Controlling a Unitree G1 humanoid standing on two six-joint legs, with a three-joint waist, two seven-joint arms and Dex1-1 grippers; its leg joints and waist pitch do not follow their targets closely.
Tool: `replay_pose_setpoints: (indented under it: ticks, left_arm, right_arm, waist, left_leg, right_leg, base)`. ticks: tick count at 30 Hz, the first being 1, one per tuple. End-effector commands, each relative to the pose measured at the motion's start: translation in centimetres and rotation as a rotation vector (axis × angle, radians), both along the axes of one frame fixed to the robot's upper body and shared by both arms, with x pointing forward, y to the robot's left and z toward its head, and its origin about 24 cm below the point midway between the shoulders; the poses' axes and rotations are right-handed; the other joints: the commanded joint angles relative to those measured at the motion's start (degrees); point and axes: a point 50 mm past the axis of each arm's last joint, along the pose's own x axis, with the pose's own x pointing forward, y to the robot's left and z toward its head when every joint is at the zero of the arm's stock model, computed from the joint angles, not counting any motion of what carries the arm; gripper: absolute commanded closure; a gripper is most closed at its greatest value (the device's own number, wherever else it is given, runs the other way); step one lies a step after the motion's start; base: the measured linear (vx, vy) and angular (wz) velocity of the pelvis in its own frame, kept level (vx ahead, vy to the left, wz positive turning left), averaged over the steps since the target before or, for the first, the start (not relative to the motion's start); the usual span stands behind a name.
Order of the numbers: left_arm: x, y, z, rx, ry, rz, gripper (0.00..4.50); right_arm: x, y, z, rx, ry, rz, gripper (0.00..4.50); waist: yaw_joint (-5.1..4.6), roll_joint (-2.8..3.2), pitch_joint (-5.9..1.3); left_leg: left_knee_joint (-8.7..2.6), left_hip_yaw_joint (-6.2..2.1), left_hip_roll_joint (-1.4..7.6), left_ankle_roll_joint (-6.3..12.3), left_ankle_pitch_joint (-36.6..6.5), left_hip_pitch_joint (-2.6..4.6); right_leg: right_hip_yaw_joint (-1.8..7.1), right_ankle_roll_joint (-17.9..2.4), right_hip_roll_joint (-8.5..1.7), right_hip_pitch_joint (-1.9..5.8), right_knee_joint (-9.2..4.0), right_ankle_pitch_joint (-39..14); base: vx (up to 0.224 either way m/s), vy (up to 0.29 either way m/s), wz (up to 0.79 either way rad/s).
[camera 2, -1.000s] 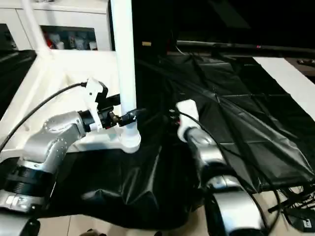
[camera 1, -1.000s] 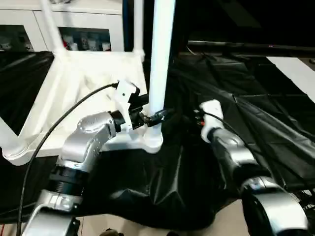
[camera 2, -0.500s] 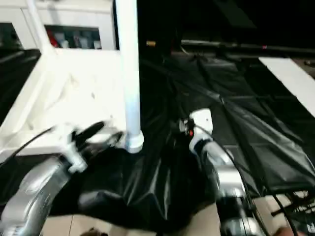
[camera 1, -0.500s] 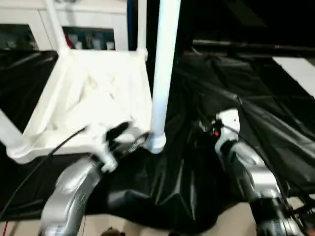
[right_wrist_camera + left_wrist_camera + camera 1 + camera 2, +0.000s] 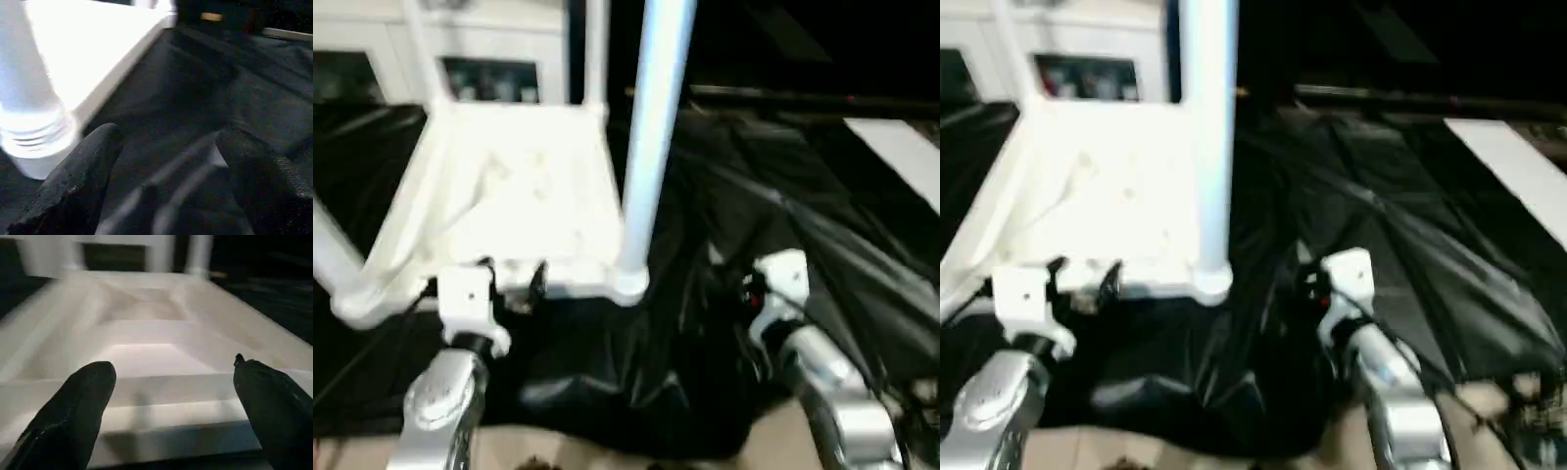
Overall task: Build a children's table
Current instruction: Rotate table base
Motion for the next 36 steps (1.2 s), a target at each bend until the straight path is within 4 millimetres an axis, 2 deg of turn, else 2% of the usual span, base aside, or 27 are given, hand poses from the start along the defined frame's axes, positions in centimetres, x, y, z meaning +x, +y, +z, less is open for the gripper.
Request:
replay_pose_setpoints:
  ticks: [1, 2, 3, 4, 5, 6, 7, 9, 10, 11, 12, 13, 14, 18, 19, 21, 22, 24, 27, 29, 30, 31, 32, 33, 34, 35, 36]
  left_arm:
    - [0.2, 0.2, 0.3, -0.022, -0.008, 0.049, 0.07]
    - [0.2, 0.5, 0.4, -0.028, 0.005, 0.066, 0.07]
    - [0.2, 0.4, 0.5, -0.019, 0.015, 0.070, 0.07]
    - [0.3, 0.4, 0.6, -0.006, 0.029, 0.075, 0.07]
    - [0.3, 0.0, 0.6, 0.003, 0.036, 0.065, 0.07]
    - [0.3, -0.1, 0.6, 0.008, 0.039, 0.060, 0.07]
    - [0.4, -0.3, 0.7, 0.008, 0.041, 0.055, 0.07]
    - [0.6, -0.9, 0.7, -0.011, 0.047, 0.026, 0.07]
    - [0.8, -1.6, 0.6, -0.001, 0.056, -0.019, 0.07]
    - [1.0, -1.9, 0.6, -0.002, 0.053, -0.038, 0.07]
    - [1.2, -2.2, 0.5, -0.004, 0.055, -0.059, 0.07]
    - [1.4, -2.4, 0.5, -0.005, 0.051, -0.068, 0.07]
    - [2.0, -3.0, 0.5, -0.018, 0.036, -0.096, 0.07]
    - [3.1, -3.6, 0.5, -0.042, 0.034, -0.099, 0.07]
    - [3.3, -3.9, 0.6, -0.048, 0.030, -0.104, 0.07]
    - [3.5, -4.5, 0.6, -0.057, 0.016, -0.148, 0.07]
    - [3.4, -4.5, 0.6, -0.045, 0.010, -0.165, 0.07]
    - [3.0, -4.2, 0.4, -0.027, 0.012, -0.182, 0.07]
    - [2.6, -3.8, 0.3, -0.045, 0.018, -0.168, 0.07]
    - [2.5, -3.7, 0.3, -0.050, 0.021, -0.174, 0.07]
    - [2.5, -3.6, 0.2, -0.053, 0.021, -0.176, 0.07]
    - [2.6, -3.4, 0.1, -0.055, 0.023, -0.174, 0.07]
    - [2.8, -3.3, -0.2, -0.052, 0.031, -0.165, 0.07]
    - [3.0, -3.4, -0.2, -0.048, 0.026, -0.160, 0.07]
    - [3.2, -3.4, -0.1, -0.061, 0.022, -0.152, 0.07]
    - [3.4, -3.4, 0.0, -0.050, 0.013, -0.137, 0.07]
    - [3.7, -3.5, 0.3, -0.052, 0.000, -0.126, 0.07]
  right_arm:
    - [0.8, -0.3, 0.0, -0.003, 0.005, -0.046, 0.81]
    - [1.1, -0.3, -0.3, 0.004, 0.034, -0.072, 0.81]
    - [1.3, -0.4, -0.2, 0.003, 0.040, -0.065, 0.81]
    - [1.6, -0.5, -0.1, -0.004, 0.045, -0.053, 0.81]
    - [1.9, -0.9, -0.1, -0.019, 0.040, -0.053, 0.81]
    - [2.1, -1.0, -0.1, -0.026, 0.038, -0.053, 0.81]
    - [2.2, -1.2, -0.1, -0.032, 0.038, -0.057, 0.81]
    - [2.8, -1.8, -0.3, -0.053, 0.052, -0.088, 0.81]
    - [3.1, -2.6, -0.1, -0.056, 0.042, -0.128, 0.81]
    - [3.1, -2.9, 0.1, -0.060, 0.033, -0.139, 0.81]
    - [3.1, -3.2, 0.3, -0.059, 0.023, -0.149, 0.81]
    - [3.0, -3.4, 0.6, -0.053, 0.013, -0.157, 0.81]
    - [2.5, -3.8, 0.9, -0.018, 0.011, -0.165, 0.81]
    - [1.3, -5.2, 0.6, -0.007, 0.031, -0.218, 0.81]
    - [1.1, -5.5, 0.3, -0.011, 0.041, -0.232, 0.81]
    - [0.5, -6.0, -0.4, -0.043, 0.063, -0.259, 0.81]
    - [0.2, -5.8, -0.7, -0.051, 0.067, -0.269, 0.81]
    - [-0.3, -5.3, -0.9, -0.017, 0.091, -0.290, 0.81]
    - [-0.5, -4.4, -0.7, -0.019, 0.091, -0.268, 0.81]
    - [-0.4, -4.0, -0.3, -0.016, 0.076, -0.262, 0.81]
    - [-0.3, -3.8, -0.2, -0.013, 0.071, -0.262, 0.81]
    - [-0.1, -3.6, -0.1, -0.009, 0.065, -0.264, 0.81]
    - [0.1, -3.8, 0.1, -0.009, 0.058, -0.278, 0.81]
    - [0.2, -3.9, 0.2, -0.011, 0.054, -0.284, 0.81]
    - [0.3, -4.1, 0.3, -0.013, 0.049, -0.285, 0.81]
    - [0.3, -4.3, 0.3, -0.021, 0.049, -0.288, 0.81]
    - [0.4, -4.6, 0.4, -0.033, 0.051, -0.298, 0.81]
  waist:
    - [-0.15, 2.78, -1.84]
    - [1.82, 2.63, -1.66]
    - [2.31, 0.91, -2.19]
    - [4.90, -1.39, -2.83]
    - [7.11, -1.85, -3.85]
    - [7.72, -2.18, -3.36]
    - [9.34, -2.17, -3.81]
    - [9.41, -2.40, -3.62]
    - [9.95, -0.76, -4.05]
    - [9.20, 0.72, -4.00]
    - [8.87, 2.02, -4.29]
    - [7.29, 2.70, -4.39]
    - [6.91, 3.83, -4.33]
    - [5.17, 2.53, -3.18]
    - [4.96, 2.45, -3.25]
    - [4.02, 0.41, -3.57]
    - [3.89, 0.99, -3.63]
    - [3.05, 0.44, -3.61]
    - [2.62, -0.24, -3.91]
    - [3.81, 0.43, -3.77]
    - [4.01, 0.94, -3.84]
    - [4.03, 1.97, -3.78]
    - [3.67, 2.37, -3.74]
    - [3.29, 2.49, -3.84]
    - [1.74, 3.08, -4.40]
    - [0.17, 4.83, -4.76]
    - [-0.05, 3.88, -4.41]
  left_leg:
    - [-11.99, -5.81, 13.13, -3.96, -47.5, 3.50]
    - [-11.25, -0.60, 10.43, 0.60, -44.8, 1.16]
    - [-8.12, 1.41, 7.65, 1.94, -40.5, 1.01]
    - [3.09, 4.99, 1.29, 2.49, -19.5, 2.00]
    - [5.33, 3.04, 2.22, 4.01, -5.2, -2.39]
    - [6.58, 2.69, 1.56, 4.74, -4.4, -4.24]
    - [7.76, 2.07, 0.78, 6.46, -7.0, -4.86]
    - [6.29, 1.20, -0.14, 6.98, -6.8, -3.50]
    - [3.84, 1.17, 0.20, 6.84, -4.7, -2.01]
    - [-0.38, 1.61, 1.71, 5.94, -1.5, 0.10]
    - [-1.78, 1.54, 3.26, 5.31, 0.4, 1.52]
    - [-3.13, 0.95, 6.30, 5.45, -5.9, 3.61]
    - [-3.71, 1.31, 7.05, 3.48, -10.2, 3.88]
    - [-4.93, 3.65, 5.05, -3.14, -23.0, 3.45]
    - [-4.91, 3.84, 4.87, -3.53, -23.4, 3.59]
    - [-4.80, 4.46, 4.63, -2.47, -18.6, 2.67]
    - [-4.75, 4.59, 4.58, -2.03, -16.9, 2.54]
    - [-4.78, 4.69, 4.36, -1.14, -15.7, 1.50]
    - [-2.34, 5.10, 3.32, 4.95, -11.8, -0.47]
    - [3.25, 2.75, 4.11, 9.29, -8.9, -1.65]
    - [4.04, 1.78, 4.51, 9.18, -8.1, -2.25]
    - [3.63, 0.88, 4.32, 9.67, -7.2, -2.62]
    - [0.77, 1.61, 3.75, 12.06, -7.3, -1.53]
    - [-0.86, 2.33, 3.55, 13.91, -7.1, -0.52]
    - [-2.92, 3.31, 2.55, 20.32, -3.4, 2.81]
    - [-4.09, 2.75, 2.62, 27.06, 2.0, 5.90]
    - [-5.15, 1.41, 4.77, 30.39, 8.1, 4.57]
  right_leg:
    - [3.30, -3.5, -1.02, -0.99, 2.95, -9.7]
    - [5.51, -0.8, -0.96, -0.08, 4.46, -8.5]
    - [8.08, -0.1, -2.48, -0.38, 1.42, -11.0]
    - [11.69, 7.1, -8.37, -2.85, -7.79, -38.4]
    - [16.25, 15.9, -10.11, 0.65, -7.19, -46.9]
    - [16.44, 20.2, -9.82, 0.99, -6.79, -45.3]
    - [18.55, 24.5, -10.03, 1.28, -5.45, -33.0]
    - [17.89, 14.3, -8.43, 1.91, -4.23, -16.1]
    - [16.66, 3.7, -6.55, 2.22, -3.55, -2.0]
    - [13.06, -3.7, -3.57, 1.89, -2.70, 3.9]
    - [11.29, -5.6, -2.54, 1.30, -2.08, 5.2]
    - [8.98, -6.3, -0.09, -0.96, -0.38, 0.5]
    - [8.68, -6.1, -1.04, -1.07, -0.89, -1.6]
    - [9.43, -4.0, -2.53, -0.18, -3.58, -11.2]
    - [9.53, -3.5, -2.77, -0.18, -3.87, -12.7]
    - [9.62, -2.2, -3.33, 0.49, -4.32, -12.8]
    - [9.60, -2.0, -3.62, 0.33, -4.36, -13.1]
    - [9.72, -1.3, -4.09, 0.82, -4.40, -14.2]
    - [11.84, -1.8, -7.84, 2.48, -6.16, -18.2]
    - [16.47, -4.1, -14.71, 2.82, -8.91, -24.1]
    - [16.80, -5.6, -15.42, 3.06, -8.96, -24.5]
    - [15.73, -7.8, -14.14, 2.69, -8.55, -24.0]
    - [13.37, -8.3, -10.22, 1.74, -7.71, -22.2]
    - [11.74, -8.0, -8.02, 1.37, -7.00, -20.7]
    - [8.23, -6.9, -2.68, -0.50, -3.95, -13.8]
    - [3.88, -3.6, 1.61, -3.84, 2.02, -9.6]
    - [2.68, 2.3, 1.54, -4.57, 6.67, -7.7]
  base:
    - [0.053, -0.199, 0.62]
    - [0.022, -0.268, 0.47]
    - [0.022, -0.268, 0.47]
    - [0.005, -0.252, 0.20]
    - [0.044, -0.191, -0.03]
    - [0.044, -0.191, -0.03]
    - [0.053, -0.127, 0.05]
    - [0.009, -0.069, 0.21]
    - [-0.001, -0.001, 0.23]
    - [-0.009, 0.091, 0.18]
    - [-0.009, 0.091, 0.18]
    - [-0.032, 0.121, 0.12]
    - [-0.038, 0.093, 0.18]
    - [-0.019, 0.082, 0.12]
    - [-0.024, 0.062, 0.03]
    - [0.000, 0.000, 0.00]
    - [0.000, 0.000, 0.00]
    - [0.000, 0.000, 0.00]
    - [0.000, 0.000, 0.00]
    - [0.002, 0.041, -0.02]
    - [0.005, 0.083, -0.04]
    - [0.007, 0.141, -0.07]
    - [0.004, 0.204, 0.00]
    - [0.004, 0.204, 0.00]
    - [0.013, 0.224, 0.11]
    - [0.017, 0.237, 0.17]
    - [-0.001, 0.325, 0.20]
